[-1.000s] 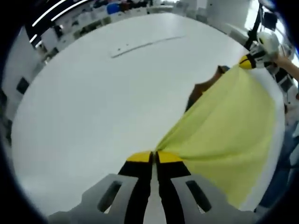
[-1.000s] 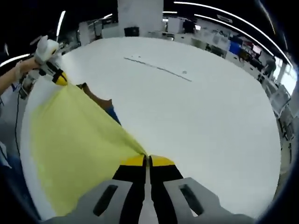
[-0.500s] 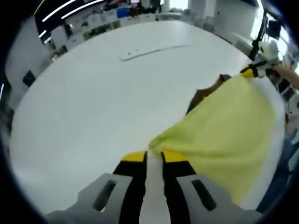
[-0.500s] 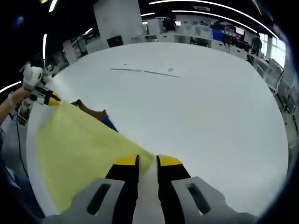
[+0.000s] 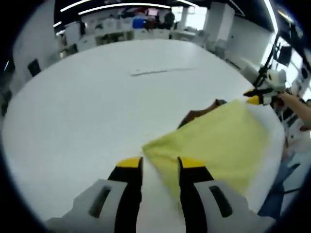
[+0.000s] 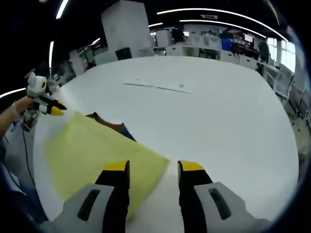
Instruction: Fold the garment on the visible template until the final outline fits inside the template.
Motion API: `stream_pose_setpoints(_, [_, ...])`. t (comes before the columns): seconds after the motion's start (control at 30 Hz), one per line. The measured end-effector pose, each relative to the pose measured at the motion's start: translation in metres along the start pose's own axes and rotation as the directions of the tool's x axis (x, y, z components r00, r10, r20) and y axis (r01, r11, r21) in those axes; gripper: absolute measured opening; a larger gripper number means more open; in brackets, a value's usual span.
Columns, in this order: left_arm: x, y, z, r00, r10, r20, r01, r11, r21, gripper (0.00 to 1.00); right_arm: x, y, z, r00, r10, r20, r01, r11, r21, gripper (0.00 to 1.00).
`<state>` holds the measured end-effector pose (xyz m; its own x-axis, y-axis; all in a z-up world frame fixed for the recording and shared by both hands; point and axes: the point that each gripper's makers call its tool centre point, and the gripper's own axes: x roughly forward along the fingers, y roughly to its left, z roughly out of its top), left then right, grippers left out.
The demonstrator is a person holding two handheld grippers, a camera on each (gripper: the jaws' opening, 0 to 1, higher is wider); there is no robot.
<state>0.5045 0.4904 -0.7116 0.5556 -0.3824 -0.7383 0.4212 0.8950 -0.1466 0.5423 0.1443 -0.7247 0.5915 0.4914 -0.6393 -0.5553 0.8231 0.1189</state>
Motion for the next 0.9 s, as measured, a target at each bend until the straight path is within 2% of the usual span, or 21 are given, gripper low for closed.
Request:
stream_pose_setpoints(0.03, [-0.002,-0.004,-0.001,1.0,-0.005,0.005,0.005,1.0,0.002,0.28,-0.004,0.001,-0.001,1.0,-0.002,0.004,0.002,1.0,-0.003,0.47])
stream_pose_setpoints(0.23, [-0.014,-0.022,-0.005,0.998,-0.044,0.041,0.045,0.999,-0.02,0.31,-0.02,0.013,-0.011,1.0,0.019,0.018,-0.019,1.0,0.004,0.52])
stream_pose_setpoints(0.4, [-0.022,-0.029,-0.011,0.996,-0.057,0.062,0.058,0.998,-0.015,0.3,-0.033,0.019,-0.016,0.999,0.029,0.034,-0.029,1.0,0.01,0.53])
stream_pose_setpoints(0.43, [-0.023,-0.029,-0.01,0.995,-0.052,0.088,0.054,0.998,-0.018,0.3,-0.037,0.021,-0.018,0.999,0.032,0.038,-0.032,0.999,0.01,0.53])
stream_pose_setpoints(0.47, [-0.024,-0.029,-0.012,0.994,-0.057,0.093,0.062,0.997,-0.045,0.3,-0.041,0.022,-0.02,0.999,0.035,0.04,-0.036,0.999,0.011,0.53])
stream_pose_setpoints(0.73, [-0.034,-0.047,-0.031,0.992,-0.094,0.08,0.1,0.992,-0.075,0.31,-0.06,0.035,-0.038,0.997,0.059,0.049,-0.061,0.997,0.039,0.49])
stream_pose_setpoints(0.9, [-0.038,-0.054,-0.048,0.991,-0.107,0.075,0.114,0.987,-0.11,0.32,-0.066,0.047,-0.06,0.996,0.08,0.032,-0.082,0.992,0.09,0.48])
